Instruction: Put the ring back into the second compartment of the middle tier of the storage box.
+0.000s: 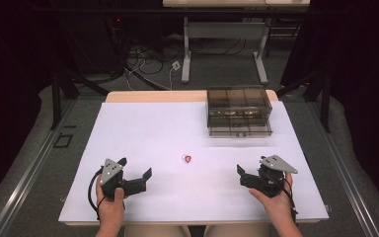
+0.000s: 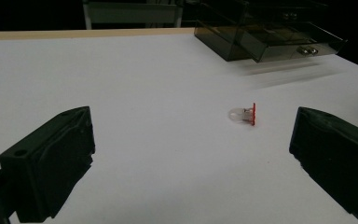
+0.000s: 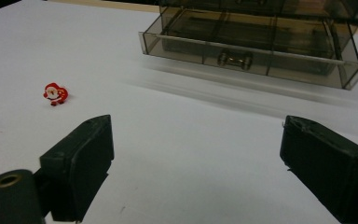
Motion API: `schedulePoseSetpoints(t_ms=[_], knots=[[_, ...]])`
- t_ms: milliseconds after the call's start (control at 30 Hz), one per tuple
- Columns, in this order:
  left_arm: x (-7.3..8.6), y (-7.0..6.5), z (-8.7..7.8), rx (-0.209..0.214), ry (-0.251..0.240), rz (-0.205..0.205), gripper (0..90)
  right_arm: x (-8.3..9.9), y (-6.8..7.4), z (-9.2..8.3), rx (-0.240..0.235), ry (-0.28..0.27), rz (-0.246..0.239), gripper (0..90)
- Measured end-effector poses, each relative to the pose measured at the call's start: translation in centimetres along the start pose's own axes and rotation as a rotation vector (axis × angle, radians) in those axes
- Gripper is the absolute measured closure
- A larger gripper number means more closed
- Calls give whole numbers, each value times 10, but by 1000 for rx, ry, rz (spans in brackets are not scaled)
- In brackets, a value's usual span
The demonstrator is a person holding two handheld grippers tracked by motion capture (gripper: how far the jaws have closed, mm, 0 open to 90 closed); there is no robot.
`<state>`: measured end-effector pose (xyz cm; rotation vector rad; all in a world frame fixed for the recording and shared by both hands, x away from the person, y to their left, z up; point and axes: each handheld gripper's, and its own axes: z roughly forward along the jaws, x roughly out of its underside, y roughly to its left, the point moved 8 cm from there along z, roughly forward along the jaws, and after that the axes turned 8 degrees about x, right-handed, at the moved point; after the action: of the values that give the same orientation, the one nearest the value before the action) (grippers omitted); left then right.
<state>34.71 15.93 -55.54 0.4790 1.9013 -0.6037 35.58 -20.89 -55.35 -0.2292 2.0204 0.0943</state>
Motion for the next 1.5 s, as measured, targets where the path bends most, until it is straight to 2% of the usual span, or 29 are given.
schedulePoseSetpoints(t_ms=[67,100,333,367,567,633,700,833,967,1233,1500], knots=[[0,1,0,-3,2,1,3,-6,10,2,-13,-6,-14,153],[0,1,0,-3,2,1,3,-6,10,2,-13,-6,-14,153],[1,0,1,4,5,0,3,-22,38,9,-64,-26,-81,165],[1,0,1,4,5,0,3,-22,38,9,-64,-26,-81,165],[0,1,-1,3,3,-1,3,-34,61,14,-135,-1,-102,173],[0,1,0,-1,-3,-2,3,-35,64,15,-139,0,-107,173],[0,2,-1,-1,-2,2,3,-38,73,18,-173,16,-102,184],[0,2,-1,0,-1,-2,3,-40,83,22,-196,44,-118,196],[0,2,0,2,0,-2,4,-45,91,26,-208,52,-138,200],[0,2,0,1,0,-3,4,-50,102,35,-231,76,-143,208],[0,3,0,2,2,-3,4,-54,112,42,-241,74,-160,216]])
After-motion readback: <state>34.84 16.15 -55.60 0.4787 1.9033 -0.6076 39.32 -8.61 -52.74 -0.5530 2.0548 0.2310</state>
